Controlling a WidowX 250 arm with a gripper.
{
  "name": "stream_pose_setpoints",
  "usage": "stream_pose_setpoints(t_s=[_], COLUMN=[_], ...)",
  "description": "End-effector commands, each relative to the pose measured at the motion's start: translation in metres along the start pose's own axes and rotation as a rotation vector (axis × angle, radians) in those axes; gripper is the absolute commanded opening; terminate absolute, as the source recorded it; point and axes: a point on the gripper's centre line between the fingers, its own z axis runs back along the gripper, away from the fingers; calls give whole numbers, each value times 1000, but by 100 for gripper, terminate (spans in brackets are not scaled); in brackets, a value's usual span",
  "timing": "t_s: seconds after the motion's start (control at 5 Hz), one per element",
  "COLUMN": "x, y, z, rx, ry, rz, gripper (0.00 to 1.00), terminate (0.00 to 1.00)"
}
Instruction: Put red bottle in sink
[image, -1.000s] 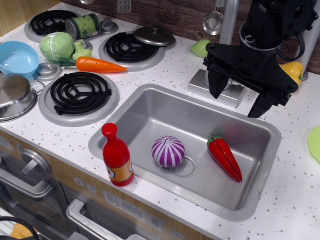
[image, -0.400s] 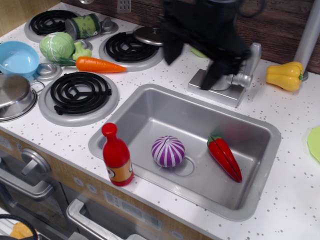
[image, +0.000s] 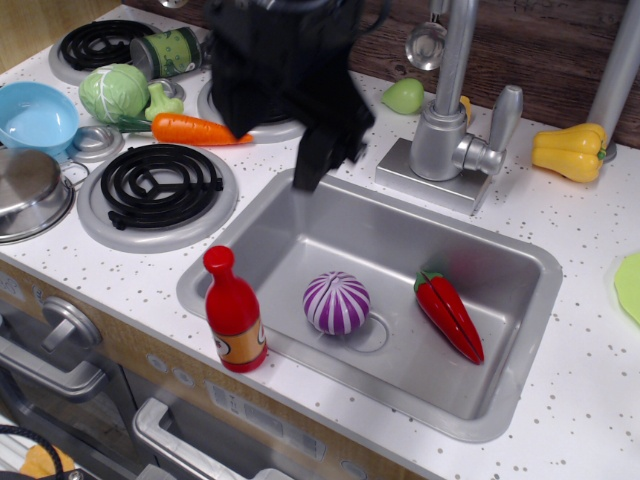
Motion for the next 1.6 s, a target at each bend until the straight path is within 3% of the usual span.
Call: stream_pose_setpoints(t_s=[0.0,0.4,0.8,1.0,1.2,1.4], x=[-22,-42,-48,-48,-44,-31], y=[4,8,6,4,2,0], z=[-9,-31,-47,-49,-50,-46], rx=[-50,-115,-127,-140,-146,-169], ry=[-34,-50,-85,-92,-125,-116], rz=[-19,-50,-56,-50,-66,-80], gripper=[100,100,100,0,0,0], terminate=[0,0,0,0,0,0])
